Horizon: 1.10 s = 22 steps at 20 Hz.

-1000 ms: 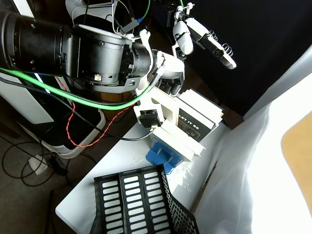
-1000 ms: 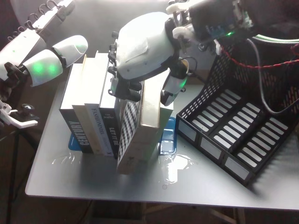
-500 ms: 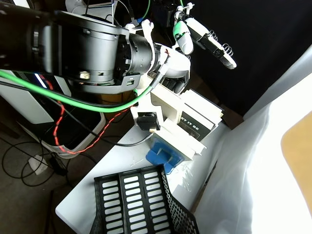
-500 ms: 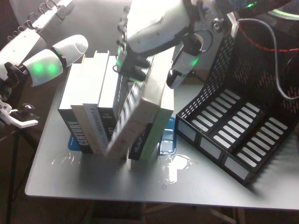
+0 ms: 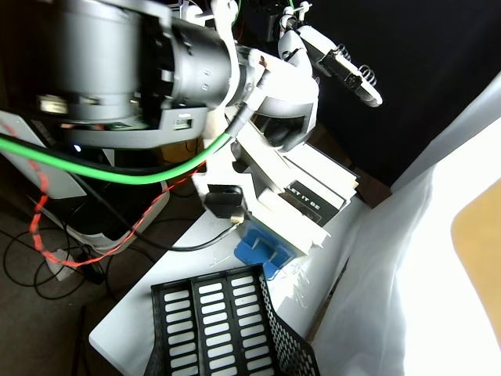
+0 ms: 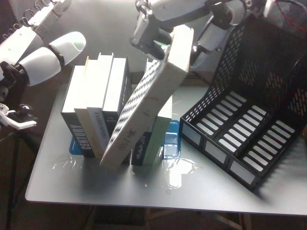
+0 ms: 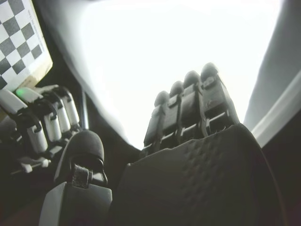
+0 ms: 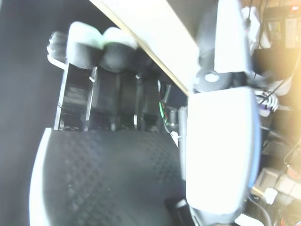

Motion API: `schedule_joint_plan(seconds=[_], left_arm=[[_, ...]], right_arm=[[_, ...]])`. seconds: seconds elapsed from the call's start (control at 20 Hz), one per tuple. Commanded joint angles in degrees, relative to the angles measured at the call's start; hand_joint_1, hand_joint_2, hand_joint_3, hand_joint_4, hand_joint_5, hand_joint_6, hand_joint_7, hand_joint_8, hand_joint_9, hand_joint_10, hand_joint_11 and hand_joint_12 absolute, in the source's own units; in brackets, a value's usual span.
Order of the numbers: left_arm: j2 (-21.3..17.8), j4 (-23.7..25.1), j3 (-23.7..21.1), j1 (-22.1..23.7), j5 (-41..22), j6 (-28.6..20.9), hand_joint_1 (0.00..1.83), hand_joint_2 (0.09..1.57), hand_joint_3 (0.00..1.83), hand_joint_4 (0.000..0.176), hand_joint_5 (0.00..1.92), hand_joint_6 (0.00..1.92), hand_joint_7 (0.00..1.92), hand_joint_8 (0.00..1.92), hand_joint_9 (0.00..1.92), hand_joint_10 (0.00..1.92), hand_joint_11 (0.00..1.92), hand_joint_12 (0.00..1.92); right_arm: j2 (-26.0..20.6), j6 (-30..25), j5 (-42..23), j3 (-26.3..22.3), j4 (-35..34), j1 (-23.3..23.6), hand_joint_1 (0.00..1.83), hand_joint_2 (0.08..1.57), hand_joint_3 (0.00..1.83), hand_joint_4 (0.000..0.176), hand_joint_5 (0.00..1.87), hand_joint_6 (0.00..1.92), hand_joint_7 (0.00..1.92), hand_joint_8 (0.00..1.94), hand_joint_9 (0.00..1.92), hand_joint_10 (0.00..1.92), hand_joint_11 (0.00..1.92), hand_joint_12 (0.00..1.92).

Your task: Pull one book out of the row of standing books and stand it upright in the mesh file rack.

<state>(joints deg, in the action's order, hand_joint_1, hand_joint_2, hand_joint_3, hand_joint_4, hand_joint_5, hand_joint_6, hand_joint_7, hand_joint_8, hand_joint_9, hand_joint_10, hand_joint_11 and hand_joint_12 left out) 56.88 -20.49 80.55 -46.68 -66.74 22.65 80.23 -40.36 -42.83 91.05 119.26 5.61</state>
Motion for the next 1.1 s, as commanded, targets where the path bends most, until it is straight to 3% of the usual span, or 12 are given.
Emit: schedule_joint_plan(seconds=[0.0, 0.15, 0.25, 0.35, 0.4, 0.6, 0.65, 0.7, 0.75, 0.95, 1.0, 1.05], left_arm=[[-0.6, -0.3, -0.2, 0.5, -7.5, -0.1, 0.0, 1.33, 0.01, 0.0, 0.02, 0.01, 0.0, 0.0, 0.0, 0.0, 0.0, 0.0], [-0.6, -0.4, -0.3, 0.5, -7.5, 0.1, 0.0, 1.33, 0.01, 0.001, 0.02, 0.01, 0.0, 0.0, 0.0, 0.0, 0.0, 0.0], [-0.7, -0.6, -0.4, 0.5, -7.5, 0.3, 0.0, 1.35, 0.01, 0.0, 0.03, 0.01, 0.0, 0.0, 0.0, 0.0, 0.0, 0.0], [-0.6, -0.6, -0.5, 0.5, -7.5, 0.4, 0.0, 1.34, 0.01, 0.003, 0.03, 0.01, 0.0, 0.0, 0.0, 0.0, 0.0, 0.0], [-0.6, -0.7, -0.5, 0.5, -7.5, 0.5, 0.0, 1.34, 0.01, 0.002, 0.03, 0.01, 0.0, 0.0, 0.0, 0.0, 0.0, 0.0], [-0.6, -0.6, -0.6, 0.6, -7.2, 0.6, 0.0, 1.32, 0.0, 0.003, 0.02, 0.0, 0.0, 0.0, 0.0, 0.0, 0.0, 0.0], [-0.6, -0.6, -0.6, 0.6, -7.2, 0.7, 0.0, 1.33, 0.0, 0.0, 0.02, 0.0, 0.0, 0.0, 0.0, 0.0, 0.0, 0.0], [-0.6, -0.7, -0.6, 0.6, -7.3, 0.8, 0.0, 1.33, 0.0, 0.0, 0.02, 0.0, 0.0, 0.0, 0.0, 0.0, 0.0, 0.0], [-0.6, -0.7, -0.6, 0.6, -7.3, 0.7, 0.0, 1.33, 0.0, 0.0, 0.01, 0.0, 0.0, 0.0, 0.0, 0.0, 0.0, 0.0], [-0.5, -0.7, -0.6, 0.8, -7.1, 0.8, 0.0, 1.36, 0.01, 0.0, 0.02, 0.0, 0.0, 0.0, 0.0, 0.0, 0.0, 0.0], [-0.5, -0.7, -0.6, 0.8, -7.0, 0.9, 0.0, 1.36, 0.01, 0.0, 0.02, 0.0, 0.0, 0.0, 0.0, 0.0, 0.0, 0.0], [-0.4, -0.7, -0.6, 0.8, -7.0, 0.9, 0.0, 1.36, 0.01, 0.0, 0.01, 0.0, 0.0, 0.0, 0.0, 0.0, 0.0, 0.0]], right_arm=[[-0.9, -0.5, 1.1, -0.2, -1.9, 1.5, 1.33, 1.25, 0.0, 0.0, 0.73, 1.25, 0.71, 1.43, 0.67, 1.66, 0.46, 1.92], [-3.0, -2.6, 1.1, -1.5, -0.4, 3.0, 1.21, 1.25, 0.0, 0.0, 0.79, 1.11, 0.73, 1.64, 0.73, 1.89, 0.63, 1.92], [-4.7, -3.3, 1.1, -2.8, 0.5, 4.1, 1.19, 1.25, 0.0, 0.0, 0.71, 1.37, 0.74, 1.49, 1.07, 1.92, 1.03, 1.92], [-5.9, -4.3, 1.1, -3.6, 1.6, 4.8, 1.2, 1.24, 0.0, 0.0, 0.83, 1.07, 0.72, 1.64, 0.64, 1.92, 0.55, 1.92], [-6.4, -4.8, 1.1, -3.8, 2.1, 5.0, 1.18, 1.23, 0.0, 0.0, 0.84, 1.13, 0.71, 1.55, 0.53, 1.72, 0.3, 1.92], [-8.3, -6.0, 1.7, -4.8, 3.2, 6.0, 1.2, 1.23, 0.0, 0.0, 0.84, 1.05, 0.72, 1.64, 0.65, 1.91, 0.58, 1.92], [-9.0, -6.1, 2.0, -5.4, 3.6, 6.4, 1.18, 1.23, 0.0, 0.0, 0.86, 1.11, 0.68, 1.57, 0.47, 1.69, 0.26, 1.92], [-9.6, -6.4, 2.1, -5.7, 3.8, 6.8, 1.18, 1.23, 0.0, 0.0, 0.86, 1.11, 0.68, 1.57, 0.47, 1.69, 0.26, 1.92], [-9.9, -6.9, 2.1, -5.9, 4.3, 7.1, 1.18, 1.24, 0.0, 0.0, 0.89, 1.13, 0.63, 1.57, 0.32, 1.6, 0.04, 1.92], [-12.2, -8.9, 2.9, -7.2, 7.7, 9.0, 1.2, 1.22, 0.0, 0.0, 0.93, 1.04, 0.65, 1.58, 0.34, 1.68, 0.03, 1.92], [-12.8, -9.6, 3.2, -7.7, 9.1, 9.2, 1.18, 1.23, 0.0, 0.0, 0.89, 1.11, 0.68, 1.54, 0.41, 1.6, 0.01, 1.92], [-13.4, -10.6, 3.7, -7.8, 10.8, 9.2, 1.18, 1.25, 0.01, 0.0, 0.86, 1.27, 0.6, 1.5, 0.28, 1.49, 0.01, 1.92]])
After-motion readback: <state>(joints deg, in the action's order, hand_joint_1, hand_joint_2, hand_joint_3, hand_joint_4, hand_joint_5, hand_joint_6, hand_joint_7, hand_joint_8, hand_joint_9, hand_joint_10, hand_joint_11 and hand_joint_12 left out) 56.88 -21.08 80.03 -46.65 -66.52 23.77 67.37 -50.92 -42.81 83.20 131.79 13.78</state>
